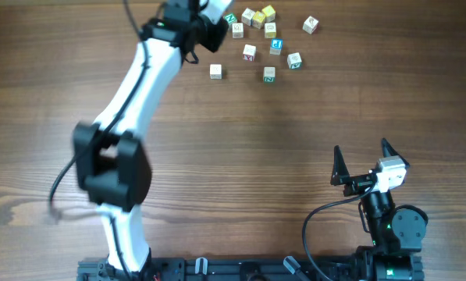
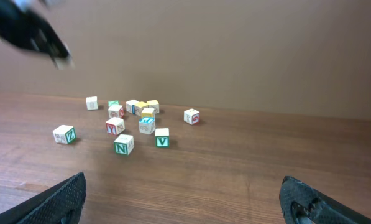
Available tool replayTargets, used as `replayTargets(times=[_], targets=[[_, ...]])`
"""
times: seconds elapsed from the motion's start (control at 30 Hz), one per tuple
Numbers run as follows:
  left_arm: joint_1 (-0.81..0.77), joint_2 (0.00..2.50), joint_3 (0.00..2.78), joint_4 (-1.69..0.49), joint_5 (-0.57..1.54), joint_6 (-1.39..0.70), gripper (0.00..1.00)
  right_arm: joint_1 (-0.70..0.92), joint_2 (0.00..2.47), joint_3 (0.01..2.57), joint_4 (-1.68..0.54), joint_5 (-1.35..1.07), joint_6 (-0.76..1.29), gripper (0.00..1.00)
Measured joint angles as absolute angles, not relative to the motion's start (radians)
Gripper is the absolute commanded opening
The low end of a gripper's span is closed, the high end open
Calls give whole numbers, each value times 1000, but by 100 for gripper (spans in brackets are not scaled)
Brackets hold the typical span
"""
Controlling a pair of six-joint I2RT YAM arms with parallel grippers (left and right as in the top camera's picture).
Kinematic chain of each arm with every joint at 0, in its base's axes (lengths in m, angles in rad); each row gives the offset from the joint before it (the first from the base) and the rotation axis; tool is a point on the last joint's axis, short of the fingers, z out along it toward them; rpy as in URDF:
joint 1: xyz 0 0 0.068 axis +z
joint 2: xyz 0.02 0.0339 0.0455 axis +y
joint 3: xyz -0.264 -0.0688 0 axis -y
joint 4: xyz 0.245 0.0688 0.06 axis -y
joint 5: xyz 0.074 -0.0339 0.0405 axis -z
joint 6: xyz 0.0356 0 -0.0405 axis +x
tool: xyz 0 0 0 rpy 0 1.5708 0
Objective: Form a tower
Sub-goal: 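Close the left gripper on the white block and lift it, then carry the block right and lower it onto a red-edged block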
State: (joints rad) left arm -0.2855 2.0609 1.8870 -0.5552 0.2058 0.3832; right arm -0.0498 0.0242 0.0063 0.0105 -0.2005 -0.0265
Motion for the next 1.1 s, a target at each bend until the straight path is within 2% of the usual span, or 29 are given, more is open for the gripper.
replayTargets(times=[0.23, 0.3, 0.33, 0.4, 0.67, 0.8, 1.1], targets=[[-286, 1732, 1892, -811, 206, 384, 24, -50, 26, 6, 10, -200, -27, 100], [-286, 1665, 1892, -889, 207, 384, 29, -50, 26, 6, 11, -200, -27, 100], [-286, 1634, 1892, -923, 208, 384, 27, -50, 26, 6, 11, -200, -27, 100], [-286, 1611, 1892, -959, 214, 376, 23, -50, 26, 6, 11, -200, -27, 100], [-326, 1628, 1847, -1044, 341, 284, 25, -50, 26, 6, 11, -200, -27, 100], [-388, 1668, 1739, -1037, 363, 264, 25, -50, 26, 6, 11, -200, -27, 100], [-561, 1819, 1404, -741, 359, 204, 26, -50, 26, 6, 11, -200, -27, 100]])
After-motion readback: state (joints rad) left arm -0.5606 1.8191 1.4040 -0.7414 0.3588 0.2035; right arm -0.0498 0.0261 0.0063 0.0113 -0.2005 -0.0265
